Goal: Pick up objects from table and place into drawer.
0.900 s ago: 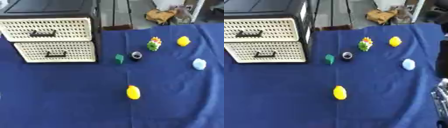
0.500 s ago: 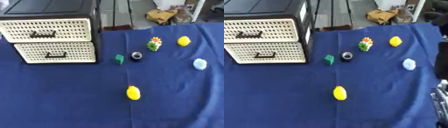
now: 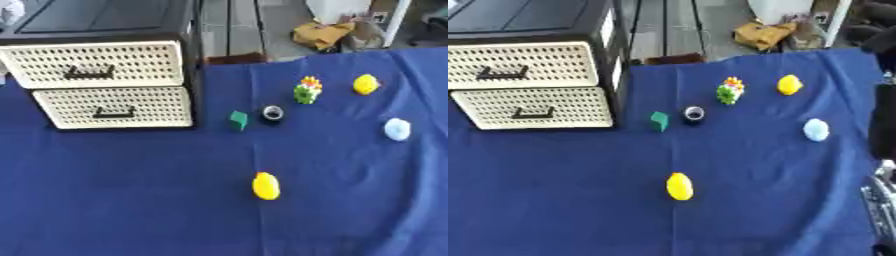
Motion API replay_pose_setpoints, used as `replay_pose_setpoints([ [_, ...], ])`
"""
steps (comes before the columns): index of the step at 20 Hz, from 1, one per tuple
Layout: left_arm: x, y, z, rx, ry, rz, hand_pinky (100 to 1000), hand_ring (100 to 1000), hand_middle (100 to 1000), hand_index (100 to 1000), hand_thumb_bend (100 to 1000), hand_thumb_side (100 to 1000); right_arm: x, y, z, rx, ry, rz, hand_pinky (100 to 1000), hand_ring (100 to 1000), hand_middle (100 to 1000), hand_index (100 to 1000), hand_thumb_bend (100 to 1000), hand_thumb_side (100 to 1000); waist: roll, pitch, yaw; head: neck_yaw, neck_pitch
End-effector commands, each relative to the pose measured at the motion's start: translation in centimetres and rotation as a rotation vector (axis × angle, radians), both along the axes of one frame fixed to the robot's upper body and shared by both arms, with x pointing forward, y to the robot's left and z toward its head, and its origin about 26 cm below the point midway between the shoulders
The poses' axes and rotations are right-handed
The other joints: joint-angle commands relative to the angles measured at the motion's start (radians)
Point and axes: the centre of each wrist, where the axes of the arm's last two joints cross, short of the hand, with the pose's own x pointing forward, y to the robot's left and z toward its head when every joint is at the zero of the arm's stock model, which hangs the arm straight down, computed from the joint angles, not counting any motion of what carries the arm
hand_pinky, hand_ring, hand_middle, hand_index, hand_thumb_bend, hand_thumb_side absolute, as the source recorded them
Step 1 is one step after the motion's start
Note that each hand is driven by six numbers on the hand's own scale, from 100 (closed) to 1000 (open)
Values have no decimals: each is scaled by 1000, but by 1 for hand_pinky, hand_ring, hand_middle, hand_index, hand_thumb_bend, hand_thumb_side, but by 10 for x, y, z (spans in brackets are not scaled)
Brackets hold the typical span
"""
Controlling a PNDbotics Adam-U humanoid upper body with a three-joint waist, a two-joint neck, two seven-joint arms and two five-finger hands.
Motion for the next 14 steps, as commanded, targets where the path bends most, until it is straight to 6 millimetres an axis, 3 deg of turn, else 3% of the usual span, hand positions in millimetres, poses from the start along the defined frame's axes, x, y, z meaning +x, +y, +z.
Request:
replay_pose_setpoints([
  [1, -8, 6, 15, 180, -8, 146, 297, 472, 541, 934, 100, 730, -3, -1, 6, -25, -20, 5, 722, 788, 529, 784, 100, 962, 1, -27, -1, 4, 5],
  [5, -10, 9, 12, 298, 66, 277, 255, 379, 478, 936, 100, 630, -3, -1, 5, -33, -18, 10, 723, 789, 527, 784, 100, 962, 2, -29, -8, 6, 4],
  [7, -11, 11, 13, 359, 117, 326, 233, 326, 421, 937, 100, 617, -3, -1, 4, -36, -17, 12, 722, 789, 527, 784, 100, 962, 2, -30, -9, 6, 5],
  [11, -13, 12, 17, 539, 272, 396, 244, 296, 393, 972, 100, 610, -3, 0, 4, -45, -14, 18, 723, 790, 525, 784, 100, 962, 2, -31, -12, 9, 8],
  [14, -15, 12, 26, 642, 358, 440, 158, 174, 284, 982, 100, 479, -3, 1, 2, -52, -10, 21, 724, 790, 523, 784, 100, 961, 4, -32, -13, 12, 9],
])
